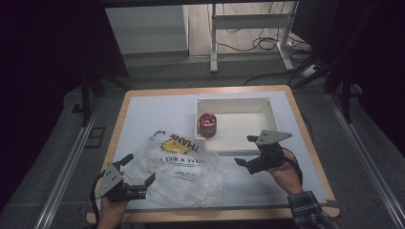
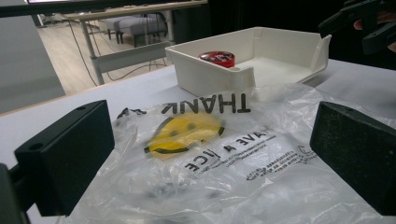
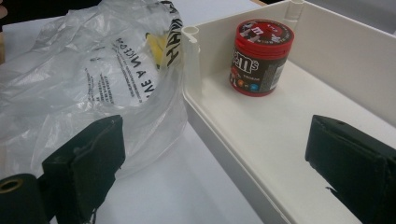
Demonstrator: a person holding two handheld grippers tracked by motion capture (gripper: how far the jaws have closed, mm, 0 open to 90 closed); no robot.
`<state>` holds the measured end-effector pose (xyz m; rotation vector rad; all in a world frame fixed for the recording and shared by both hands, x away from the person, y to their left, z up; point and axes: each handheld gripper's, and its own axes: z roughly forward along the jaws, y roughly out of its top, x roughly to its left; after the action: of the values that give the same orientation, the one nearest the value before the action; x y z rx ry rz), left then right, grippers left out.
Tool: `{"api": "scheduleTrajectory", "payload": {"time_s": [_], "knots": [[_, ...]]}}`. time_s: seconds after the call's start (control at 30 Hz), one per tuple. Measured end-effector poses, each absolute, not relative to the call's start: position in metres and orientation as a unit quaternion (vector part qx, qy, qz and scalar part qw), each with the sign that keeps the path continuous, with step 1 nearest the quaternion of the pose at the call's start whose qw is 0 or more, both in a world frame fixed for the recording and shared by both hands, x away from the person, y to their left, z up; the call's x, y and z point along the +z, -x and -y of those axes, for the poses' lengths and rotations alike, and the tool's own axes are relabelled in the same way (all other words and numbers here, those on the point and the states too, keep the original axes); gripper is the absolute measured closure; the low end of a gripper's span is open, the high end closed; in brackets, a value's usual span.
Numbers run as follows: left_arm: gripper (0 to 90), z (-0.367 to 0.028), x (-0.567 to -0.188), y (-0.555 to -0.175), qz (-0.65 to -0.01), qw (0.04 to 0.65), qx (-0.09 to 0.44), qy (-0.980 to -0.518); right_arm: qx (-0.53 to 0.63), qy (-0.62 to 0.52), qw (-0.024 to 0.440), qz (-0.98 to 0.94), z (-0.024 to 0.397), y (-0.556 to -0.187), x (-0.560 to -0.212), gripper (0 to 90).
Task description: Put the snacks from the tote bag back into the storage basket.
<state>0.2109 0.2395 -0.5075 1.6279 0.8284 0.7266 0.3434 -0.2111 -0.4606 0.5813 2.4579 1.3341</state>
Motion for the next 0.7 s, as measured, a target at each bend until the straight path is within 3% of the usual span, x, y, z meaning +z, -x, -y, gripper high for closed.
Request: {"api": "scheduleTrajectory", "payload": {"time_s": [0.7], "knots": [[0.0,-0.239,-0.508,-0.211,-0.351,0.555,0.307,-0.689,0.473,-0.220,0.153,-0.839,0.235,-0.327,-0.461,5.4]]}}
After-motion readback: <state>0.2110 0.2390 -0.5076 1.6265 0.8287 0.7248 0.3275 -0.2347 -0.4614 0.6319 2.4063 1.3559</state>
